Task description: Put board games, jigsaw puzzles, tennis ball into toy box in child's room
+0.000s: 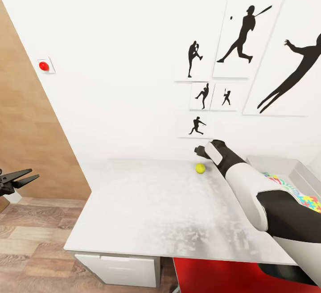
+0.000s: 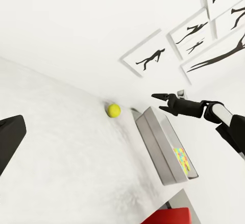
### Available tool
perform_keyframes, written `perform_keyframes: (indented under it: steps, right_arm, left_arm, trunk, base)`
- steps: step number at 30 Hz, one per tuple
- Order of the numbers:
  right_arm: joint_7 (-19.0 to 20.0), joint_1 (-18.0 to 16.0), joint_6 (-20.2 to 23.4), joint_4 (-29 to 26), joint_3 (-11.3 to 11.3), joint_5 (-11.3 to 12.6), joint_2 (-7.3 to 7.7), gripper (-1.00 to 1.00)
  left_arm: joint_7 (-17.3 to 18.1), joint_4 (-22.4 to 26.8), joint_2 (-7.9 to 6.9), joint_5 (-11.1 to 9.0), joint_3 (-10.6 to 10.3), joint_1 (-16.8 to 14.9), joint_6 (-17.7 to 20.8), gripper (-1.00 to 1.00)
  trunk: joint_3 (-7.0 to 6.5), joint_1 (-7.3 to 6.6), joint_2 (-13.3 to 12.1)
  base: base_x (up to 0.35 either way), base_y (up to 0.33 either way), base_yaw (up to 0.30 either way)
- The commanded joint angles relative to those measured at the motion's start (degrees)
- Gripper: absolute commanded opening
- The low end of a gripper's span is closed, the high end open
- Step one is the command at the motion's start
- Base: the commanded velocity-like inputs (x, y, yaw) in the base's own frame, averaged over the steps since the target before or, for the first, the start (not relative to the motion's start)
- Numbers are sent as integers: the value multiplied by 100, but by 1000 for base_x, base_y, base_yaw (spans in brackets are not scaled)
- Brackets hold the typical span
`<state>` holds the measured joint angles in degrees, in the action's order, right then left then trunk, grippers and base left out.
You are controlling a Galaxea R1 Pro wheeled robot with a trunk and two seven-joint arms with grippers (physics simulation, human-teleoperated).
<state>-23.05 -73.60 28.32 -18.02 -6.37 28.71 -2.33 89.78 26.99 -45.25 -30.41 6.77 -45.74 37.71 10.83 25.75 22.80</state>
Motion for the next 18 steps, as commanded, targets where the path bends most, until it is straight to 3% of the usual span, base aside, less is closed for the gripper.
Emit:
perform_keyframes:
  steps: [1, 18]
  right_arm:
    - [-45, -5, 24, -8, -48, 56, 4, 100]
    - [-50, -77, 74, 10, -48, 56, 21, 100]
  left_arm:
    - [22, -1, -2, 0, -5, -5, 61, 100]
    - [22, -1, -2, 1, 0, -5, 61, 100]
  trunk:
    - [12, 4, 12]
    - [12, 4, 12]
  base:
    - [0, 0, 0]
    - [0, 0, 0]
